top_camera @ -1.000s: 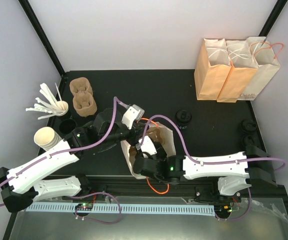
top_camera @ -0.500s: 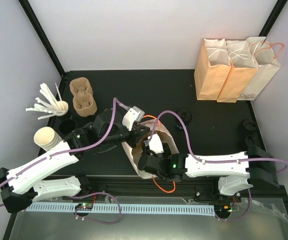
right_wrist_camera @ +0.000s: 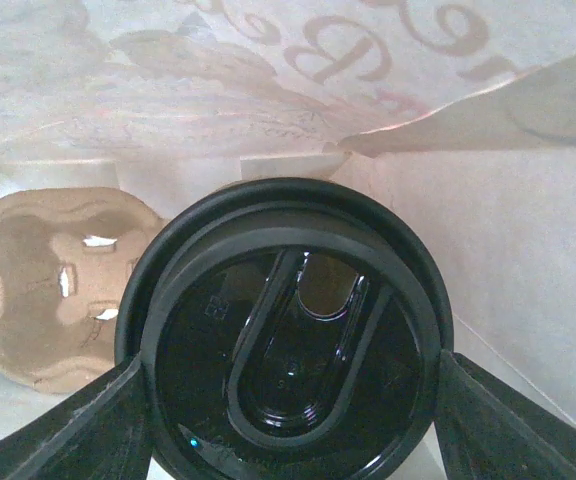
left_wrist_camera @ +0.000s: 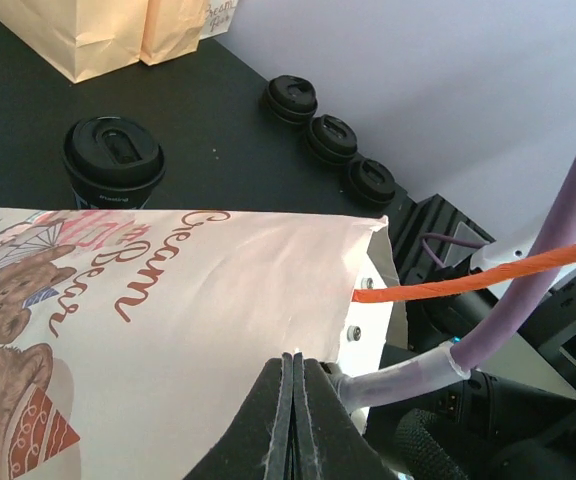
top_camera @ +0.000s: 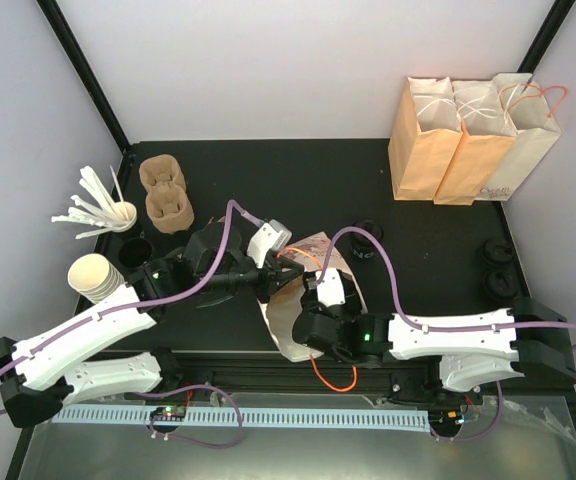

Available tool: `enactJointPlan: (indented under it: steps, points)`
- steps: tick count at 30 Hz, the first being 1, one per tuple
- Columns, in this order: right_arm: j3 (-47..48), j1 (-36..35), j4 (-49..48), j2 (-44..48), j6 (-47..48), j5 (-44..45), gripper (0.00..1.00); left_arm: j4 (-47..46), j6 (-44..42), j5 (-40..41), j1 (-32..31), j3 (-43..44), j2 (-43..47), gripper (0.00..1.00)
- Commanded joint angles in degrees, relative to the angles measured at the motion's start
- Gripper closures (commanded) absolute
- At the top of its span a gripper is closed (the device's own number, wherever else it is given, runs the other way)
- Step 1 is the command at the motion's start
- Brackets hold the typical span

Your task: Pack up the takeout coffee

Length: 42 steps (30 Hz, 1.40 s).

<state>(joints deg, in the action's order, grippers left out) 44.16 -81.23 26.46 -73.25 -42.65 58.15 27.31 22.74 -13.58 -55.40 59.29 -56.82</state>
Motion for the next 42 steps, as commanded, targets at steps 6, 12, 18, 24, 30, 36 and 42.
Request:
enactJointPlan:
  steps: [6,12,18,24,30,36,42]
  points:
    - [-2.6,1.9,-14.0,-0.4,7.8,3.3,0.64,-2.0,1.1,-3.3,-0.6,0.4,0.6,0.98]
    - [-3.5,5.5,-15.3,-2.6,7.3,-0.8,0.64,-2.6,2.6,-3.2,-0.5,0.3,0.7,0.98]
    - [-5.1,7.2,-18.1,-3.5,7.7,-4.0,0.65,-4.1,5.0,-1.6,-0.5,-0.7,1.0,0.98]
    - [-5.8,7.3,-18.2,-3.9,7.8,-5.8,0.66,-5.4,6.4,-1.4,-0.4,-0.3,1.0,0.64]
    - [-6.4,7.3,-17.4,-4.2,7.1,-6.5,0.67,-3.1,7.0,-1.6,0.6,7.1,0.8,0.11]
    - [-7.4,7.4,-16.7,-4.0,6.1,-7.0,0.68,4.3,6.8,1.3,5.1,16.8,1.5,0.01]
    - [-8.6,7.3,-17.3,-3.5,5.9,-7.6,0.68,7.3,6.5,-1.5,18.2,18.0,2.3,0.01]
